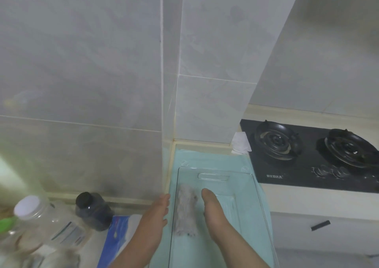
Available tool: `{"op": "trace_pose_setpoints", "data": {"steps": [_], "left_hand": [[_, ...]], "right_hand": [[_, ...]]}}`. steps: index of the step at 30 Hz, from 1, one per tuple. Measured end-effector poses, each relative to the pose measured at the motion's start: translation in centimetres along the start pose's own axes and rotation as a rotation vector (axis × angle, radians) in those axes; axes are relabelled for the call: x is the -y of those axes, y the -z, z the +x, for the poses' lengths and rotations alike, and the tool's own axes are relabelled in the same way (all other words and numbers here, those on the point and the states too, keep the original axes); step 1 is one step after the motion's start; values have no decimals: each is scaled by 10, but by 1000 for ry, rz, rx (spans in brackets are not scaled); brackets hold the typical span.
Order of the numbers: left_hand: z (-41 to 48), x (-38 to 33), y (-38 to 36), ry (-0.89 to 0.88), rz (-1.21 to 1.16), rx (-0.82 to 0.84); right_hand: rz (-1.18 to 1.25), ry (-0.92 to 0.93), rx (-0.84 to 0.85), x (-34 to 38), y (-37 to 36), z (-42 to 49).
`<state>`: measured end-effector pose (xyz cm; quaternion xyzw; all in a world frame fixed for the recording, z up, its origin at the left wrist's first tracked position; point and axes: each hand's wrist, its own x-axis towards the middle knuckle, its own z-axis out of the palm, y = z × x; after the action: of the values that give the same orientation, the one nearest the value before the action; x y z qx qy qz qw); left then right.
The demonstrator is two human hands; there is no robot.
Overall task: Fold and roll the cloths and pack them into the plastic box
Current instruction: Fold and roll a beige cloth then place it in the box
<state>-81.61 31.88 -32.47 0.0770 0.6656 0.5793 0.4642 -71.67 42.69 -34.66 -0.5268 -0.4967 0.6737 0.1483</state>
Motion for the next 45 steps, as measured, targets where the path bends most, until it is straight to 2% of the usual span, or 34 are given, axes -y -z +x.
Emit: {"op": "trace_pose_setpoints", "data": {"steps": [3, 7, 10, 15, 20, 23, 28, 37, 40, 45], "left_hand": [[-15, -12, 8, -138, 31, 53], [-48, -36, 25, -325, 18, 45], [-82, -45, 40, -430, 1, -21], [-162, -26, 51, -610, 74, -328], [-247, 17, 19, -708, 5, -629], [-299, 42, 10, -696, 3, -789], [-409, 103, -9, -693, -73, -1097], [-617, 218, -30, -626, -220, -1608], [-694, 259, -32, -578, -231, -1757], [-812, 327, -31, -522, -247, -1946]], "right_hand": [[-136, 185, -59, 15, 3, -21], [-238, 393, -1, 42, 17, -60], [-246, 533, 57, 57, 29, -88], [-236, 671, 288, 70, 43, -128], [-321, 762, 584, 65, 51, -173], [-391, 824, 747, 53, 49, -205], [-450, 825, 1032, 17, 44, -285], [-510, 902, 1580, -97, 15, -455], [-573, 942, 1701, -141, 2, -526], [-615, 902, 1854, -217, -17, -642]]}}
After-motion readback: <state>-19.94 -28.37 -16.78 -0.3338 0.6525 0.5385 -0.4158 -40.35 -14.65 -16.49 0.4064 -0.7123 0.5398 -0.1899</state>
